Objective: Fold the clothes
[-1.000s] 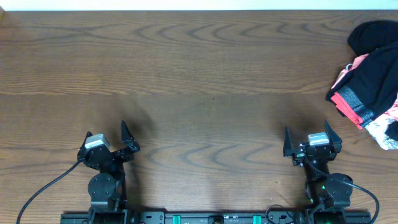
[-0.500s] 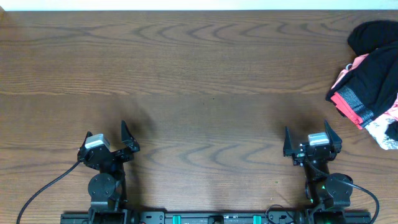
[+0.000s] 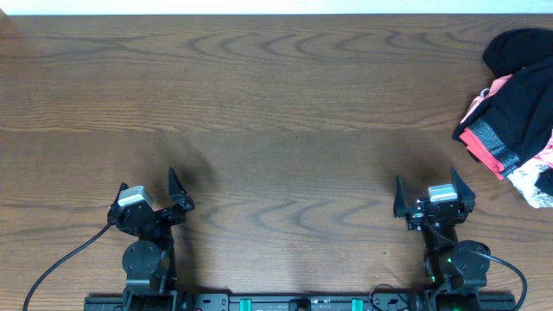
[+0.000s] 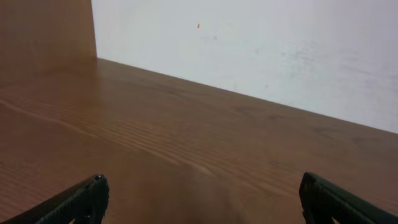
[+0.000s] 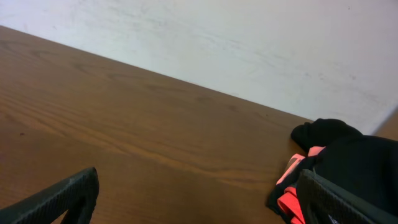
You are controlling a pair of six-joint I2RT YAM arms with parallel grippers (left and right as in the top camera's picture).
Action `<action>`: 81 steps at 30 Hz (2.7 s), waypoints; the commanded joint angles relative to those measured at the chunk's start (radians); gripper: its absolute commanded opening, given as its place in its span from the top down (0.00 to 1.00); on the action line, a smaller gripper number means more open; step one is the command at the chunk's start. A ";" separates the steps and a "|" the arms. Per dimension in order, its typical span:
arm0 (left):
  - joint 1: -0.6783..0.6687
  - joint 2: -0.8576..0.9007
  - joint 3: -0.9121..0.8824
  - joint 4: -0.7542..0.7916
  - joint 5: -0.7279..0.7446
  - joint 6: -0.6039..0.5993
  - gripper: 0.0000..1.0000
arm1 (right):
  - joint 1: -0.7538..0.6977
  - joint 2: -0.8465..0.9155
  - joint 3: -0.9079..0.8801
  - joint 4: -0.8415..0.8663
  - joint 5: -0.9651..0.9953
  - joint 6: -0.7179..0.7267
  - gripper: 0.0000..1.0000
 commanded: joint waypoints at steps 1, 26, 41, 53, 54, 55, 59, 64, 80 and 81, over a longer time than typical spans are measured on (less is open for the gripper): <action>-0.002 0.006 -0.020 -0.034 -0.027 0.000 0.02 | 0.008 -0.001 -0.002 -0.004 -0.004 0.002 0.01; -0.002 0.006 -0.020 -0.032 -0.026 -0.029 0.02 | 0.008 -0.001 -0.002 0.029 -0.012 0.090 0.01; -0.002 0.218 0.144 -0.083 0.099 -0.140 0.02 | 0.006 0.087 0.134 -0.072 0.101 0.263 0.01; -0.002 0.634 0.597 -0.411 0.142 -0.132 0.02 | 0.005 0.542 0.556 -0.308 0.071 0.305 0.01; -0.002 0.670 0.644 -0.463 0.157 -0.132 0.02 | 0.005 0.594 0.609 -0.356 0.061 0.305 0.01; -0.002 0.702 0.683 -0.512 0.163 -0.130 0.02 | 0.005 0.646 0.664 -0.410 0.058 0.305 0.01; -0.002 0.834 0.846 -0.734 0.174 -0.125 0.02 | 0.005 0.833 0.876 -0.640 0.048 0.304 0.01; -0.002 0.948 1.025 -0.950 0.263 -0.126 0.02 | 0.005 0.977 1.054 -0.784 -0.100 0.304 0.01; -0.002 1.246 1.351 -1.187 0.248 -0.068 0.02 | -0.369 1.267 1.283 -0.955 0.182 0.507 0.01; -0.002 1.261 1.355 -1.186 0.249 -0.068 0.02 | -0.394 1.295 1.285 -0.956 0.188 0.504 0.01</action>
